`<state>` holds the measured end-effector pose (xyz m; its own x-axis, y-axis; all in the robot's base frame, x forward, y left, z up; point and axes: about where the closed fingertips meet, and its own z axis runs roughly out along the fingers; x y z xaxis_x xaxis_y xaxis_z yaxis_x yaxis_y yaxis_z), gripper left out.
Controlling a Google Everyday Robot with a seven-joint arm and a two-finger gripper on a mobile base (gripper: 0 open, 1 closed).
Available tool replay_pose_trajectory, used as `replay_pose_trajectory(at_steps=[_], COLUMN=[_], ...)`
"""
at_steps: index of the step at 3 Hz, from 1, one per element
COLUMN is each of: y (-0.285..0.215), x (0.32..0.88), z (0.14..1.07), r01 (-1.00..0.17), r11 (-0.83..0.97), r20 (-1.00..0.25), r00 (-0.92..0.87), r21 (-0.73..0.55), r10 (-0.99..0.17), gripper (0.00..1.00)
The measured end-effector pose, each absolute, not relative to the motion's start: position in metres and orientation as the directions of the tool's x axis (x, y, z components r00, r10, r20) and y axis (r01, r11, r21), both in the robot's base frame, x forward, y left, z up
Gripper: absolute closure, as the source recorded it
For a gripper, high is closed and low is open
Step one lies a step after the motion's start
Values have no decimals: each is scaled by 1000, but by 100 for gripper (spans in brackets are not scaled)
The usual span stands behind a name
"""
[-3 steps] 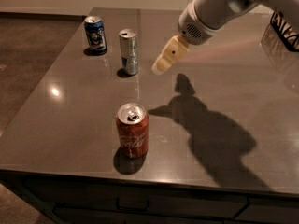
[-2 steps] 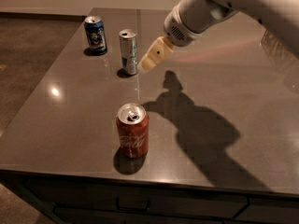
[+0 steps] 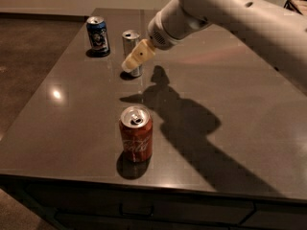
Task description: Move redbull can near coke can
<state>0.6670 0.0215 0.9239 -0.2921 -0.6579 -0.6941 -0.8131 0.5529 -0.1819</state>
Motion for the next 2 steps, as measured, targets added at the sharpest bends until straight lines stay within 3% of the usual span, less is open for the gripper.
replay_pose_trajectory(at_steps=[1, 2], y=[44, 64], x=[684, 691], z=[919, 918], r01=[-831, -865], r11=[532, 484], r20=[-714, -726], r00=[-272, -246], r21=[-164, -135], r10=[-645, -643], gripper=[0, 17])
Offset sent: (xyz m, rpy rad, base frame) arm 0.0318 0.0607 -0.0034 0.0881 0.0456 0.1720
